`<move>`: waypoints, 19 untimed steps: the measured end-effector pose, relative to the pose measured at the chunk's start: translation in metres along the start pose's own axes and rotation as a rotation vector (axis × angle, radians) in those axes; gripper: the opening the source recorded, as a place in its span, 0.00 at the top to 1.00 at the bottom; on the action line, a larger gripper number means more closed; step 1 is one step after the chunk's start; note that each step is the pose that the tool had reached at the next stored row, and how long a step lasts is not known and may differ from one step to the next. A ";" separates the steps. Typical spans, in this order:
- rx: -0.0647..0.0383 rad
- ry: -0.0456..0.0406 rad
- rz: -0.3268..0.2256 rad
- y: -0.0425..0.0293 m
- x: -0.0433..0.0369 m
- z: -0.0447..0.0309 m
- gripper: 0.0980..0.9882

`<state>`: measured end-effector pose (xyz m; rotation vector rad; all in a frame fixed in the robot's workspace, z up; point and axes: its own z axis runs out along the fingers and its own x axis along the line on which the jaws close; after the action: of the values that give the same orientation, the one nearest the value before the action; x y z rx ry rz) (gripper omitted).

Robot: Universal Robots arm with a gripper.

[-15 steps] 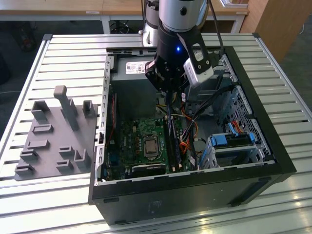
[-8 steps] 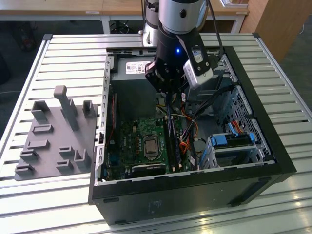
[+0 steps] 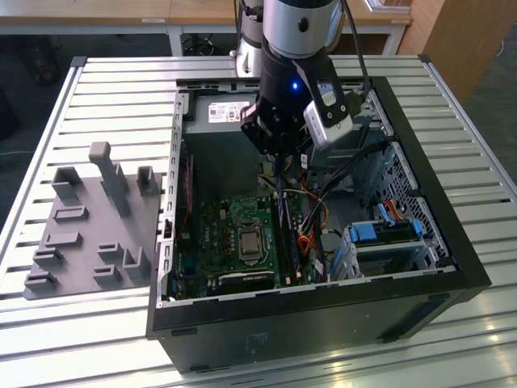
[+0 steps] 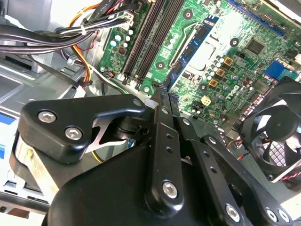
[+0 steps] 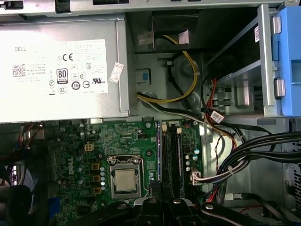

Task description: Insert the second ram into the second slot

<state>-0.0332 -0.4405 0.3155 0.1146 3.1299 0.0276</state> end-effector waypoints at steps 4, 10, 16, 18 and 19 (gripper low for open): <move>0.000 0.0000 0.000 -0.0005 0.0000 0.0006 0.97; 0.001 -0.0001 0.000 -0.0005 -0.0001 0.0017 0.97; 0.002 -0.0001 0.000 -0.0006 0.0000 0.0034 0.97; 0.001 -0.0002 0.000 -0.0006 0.0000 0.0046 0.97; 0.001 -0.0001 0.000 -0.0006 0.0000 0.0052 0.97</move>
<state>-0.0332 -0.4410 0.3104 0.1146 3.1298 0.0254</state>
